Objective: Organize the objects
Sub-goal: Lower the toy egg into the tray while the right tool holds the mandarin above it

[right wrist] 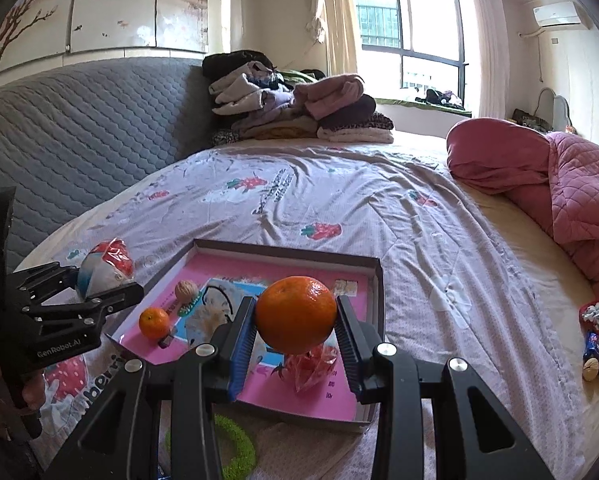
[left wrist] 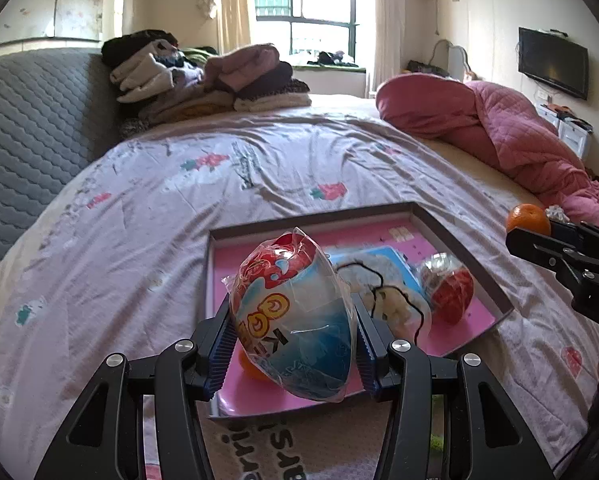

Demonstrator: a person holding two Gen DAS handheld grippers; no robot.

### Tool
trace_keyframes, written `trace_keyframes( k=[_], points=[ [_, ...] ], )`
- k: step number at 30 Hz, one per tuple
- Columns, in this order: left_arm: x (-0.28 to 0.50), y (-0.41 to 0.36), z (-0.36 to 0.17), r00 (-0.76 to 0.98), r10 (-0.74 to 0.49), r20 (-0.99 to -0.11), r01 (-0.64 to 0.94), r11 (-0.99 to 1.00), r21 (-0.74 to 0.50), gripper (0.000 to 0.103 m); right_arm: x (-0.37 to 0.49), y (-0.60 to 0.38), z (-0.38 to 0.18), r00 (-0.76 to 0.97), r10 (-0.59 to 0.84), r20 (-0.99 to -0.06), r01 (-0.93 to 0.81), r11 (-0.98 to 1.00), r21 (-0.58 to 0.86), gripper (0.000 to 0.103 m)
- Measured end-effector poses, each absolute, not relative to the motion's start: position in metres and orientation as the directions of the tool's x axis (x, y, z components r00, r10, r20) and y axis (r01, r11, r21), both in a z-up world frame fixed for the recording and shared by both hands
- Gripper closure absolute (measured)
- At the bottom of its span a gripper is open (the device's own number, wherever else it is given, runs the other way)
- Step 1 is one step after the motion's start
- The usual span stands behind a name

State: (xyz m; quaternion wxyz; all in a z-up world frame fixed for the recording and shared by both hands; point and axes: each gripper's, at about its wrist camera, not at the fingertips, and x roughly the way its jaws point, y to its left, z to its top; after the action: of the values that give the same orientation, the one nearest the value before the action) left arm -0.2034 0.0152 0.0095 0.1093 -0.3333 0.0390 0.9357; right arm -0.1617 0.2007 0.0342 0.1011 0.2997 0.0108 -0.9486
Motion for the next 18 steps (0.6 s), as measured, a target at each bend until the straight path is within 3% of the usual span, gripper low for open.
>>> trace_keyframes(
  k=[18],
  points=[
    [-0.212,0.026,-0.021,-0.714,0.181,-0.677,-0.252,-0.968,0.007,0.050,-0.167,0.202,-0.001,-0.746,-0.152,-0.649,0.184,-0.983,0.019,0.064]
  ],
)
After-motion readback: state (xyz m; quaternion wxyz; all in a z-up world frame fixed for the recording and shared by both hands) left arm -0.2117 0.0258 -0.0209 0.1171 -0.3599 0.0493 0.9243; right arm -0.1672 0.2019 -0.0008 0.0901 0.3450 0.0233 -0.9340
